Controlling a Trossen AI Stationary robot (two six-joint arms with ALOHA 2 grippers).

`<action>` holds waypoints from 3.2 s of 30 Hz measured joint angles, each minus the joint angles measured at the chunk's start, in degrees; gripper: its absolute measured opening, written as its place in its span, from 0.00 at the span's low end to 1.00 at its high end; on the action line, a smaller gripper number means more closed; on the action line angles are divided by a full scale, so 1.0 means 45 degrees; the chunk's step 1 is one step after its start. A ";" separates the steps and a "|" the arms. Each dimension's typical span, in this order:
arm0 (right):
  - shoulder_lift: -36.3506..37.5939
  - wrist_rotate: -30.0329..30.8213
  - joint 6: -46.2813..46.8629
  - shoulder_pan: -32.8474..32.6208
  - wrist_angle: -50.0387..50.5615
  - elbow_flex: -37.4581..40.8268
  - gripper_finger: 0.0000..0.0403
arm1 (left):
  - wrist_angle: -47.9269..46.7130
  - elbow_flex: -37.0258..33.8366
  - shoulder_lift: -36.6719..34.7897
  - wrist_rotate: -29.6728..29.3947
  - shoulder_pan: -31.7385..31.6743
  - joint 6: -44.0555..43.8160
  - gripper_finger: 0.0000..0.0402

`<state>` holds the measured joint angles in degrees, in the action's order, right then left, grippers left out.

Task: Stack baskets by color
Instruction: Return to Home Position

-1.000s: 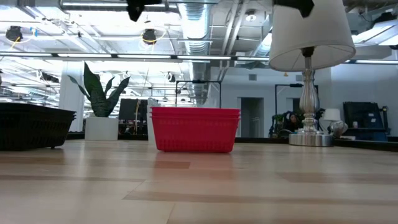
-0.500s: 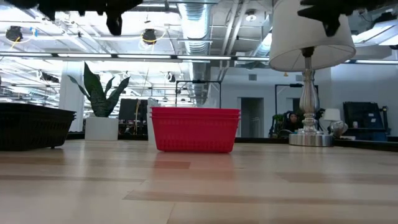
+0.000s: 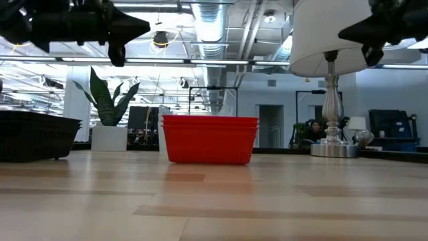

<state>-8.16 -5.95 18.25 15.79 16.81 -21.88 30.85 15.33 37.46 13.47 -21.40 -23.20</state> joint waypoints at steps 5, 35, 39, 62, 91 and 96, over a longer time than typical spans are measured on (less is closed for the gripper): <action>0.1788 0.0258 0.0296 0.0005 -0.0447 0.1302 0.01 | 0.1207 -0.1142 -0.0001 -0.0942 0.1181 -0.0357 0.07; 0.1786 -0.0017 -0.0787 0.0004 -0.0918 0.1965 0.01 | -0.3314 -0.3269 -0.7968 -0.2039 0.1693 -0.0992 0.07; 0.1776 -0.0022 -0.0400 -0.0188 -0.2497 0.3258 0.01 | -0.3694 -0.3269 -0.8293 -0.2214 0.1693 -0.0732 0.07; 0.1682 0.0112 -0.1694 -0.0097 -0.4150 0.4716 0.02 | -0.6166 -0.3303 -0.8219 -0.3409 0.1761 0.2025 0.07; 0.1650 0.1373 -0.0381 -0.1511 -0.3806 0.4733 0.10 | -0.6459 -0.3322 -0.8243 -0.3151 0.1761 0.3569 0.07; 0.1650 0.1368 -0.0368 -0.1506 -0.3816 0.4737 0.10 | -0.6458 -0.3322 -0.8243 -0.3146 0.1761 0.3559 0.07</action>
<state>-0.73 0.21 16.59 9.02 -0.36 -0.56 1.79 0.38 0.36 -0.69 -13.47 -7.18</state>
